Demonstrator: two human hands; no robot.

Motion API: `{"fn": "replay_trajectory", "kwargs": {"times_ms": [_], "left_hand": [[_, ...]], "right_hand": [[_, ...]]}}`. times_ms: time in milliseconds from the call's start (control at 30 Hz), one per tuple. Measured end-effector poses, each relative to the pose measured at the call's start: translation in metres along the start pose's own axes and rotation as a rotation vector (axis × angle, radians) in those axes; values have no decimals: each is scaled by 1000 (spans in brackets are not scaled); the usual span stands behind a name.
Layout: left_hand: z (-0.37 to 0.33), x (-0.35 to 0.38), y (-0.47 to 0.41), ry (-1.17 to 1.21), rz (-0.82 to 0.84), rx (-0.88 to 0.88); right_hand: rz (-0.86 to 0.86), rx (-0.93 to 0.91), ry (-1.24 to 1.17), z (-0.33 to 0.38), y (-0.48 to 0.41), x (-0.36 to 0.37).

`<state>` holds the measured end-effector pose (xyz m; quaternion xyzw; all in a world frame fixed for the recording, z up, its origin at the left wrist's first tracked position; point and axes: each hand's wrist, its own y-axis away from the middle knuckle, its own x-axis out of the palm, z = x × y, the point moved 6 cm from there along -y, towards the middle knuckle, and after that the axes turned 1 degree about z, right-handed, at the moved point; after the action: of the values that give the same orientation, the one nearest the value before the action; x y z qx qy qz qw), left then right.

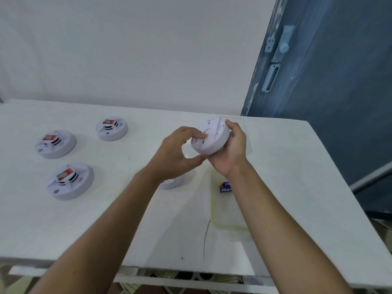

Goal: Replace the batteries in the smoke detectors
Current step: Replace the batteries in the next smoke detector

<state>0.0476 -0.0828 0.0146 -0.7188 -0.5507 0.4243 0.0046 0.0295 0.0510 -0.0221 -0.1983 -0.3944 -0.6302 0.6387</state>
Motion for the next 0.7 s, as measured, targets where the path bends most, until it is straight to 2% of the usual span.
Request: {"fn": "replay_trajectory", "kwargs": {"times_ms": [67,200,467,700], "left_hand": [[-6,5,3,30,26,-49],[-13,12,6,65,-49,-204],[-32,33,15,224,-104,-490],[-37,44,17,421,-129,-626]], "right_hand": [[4,1,11,1,7,-6],[-26,-37,69,-1,18,-15],[-72,-216,209,9,46,-26],[-106,-330,252,15,59,-25]]}}
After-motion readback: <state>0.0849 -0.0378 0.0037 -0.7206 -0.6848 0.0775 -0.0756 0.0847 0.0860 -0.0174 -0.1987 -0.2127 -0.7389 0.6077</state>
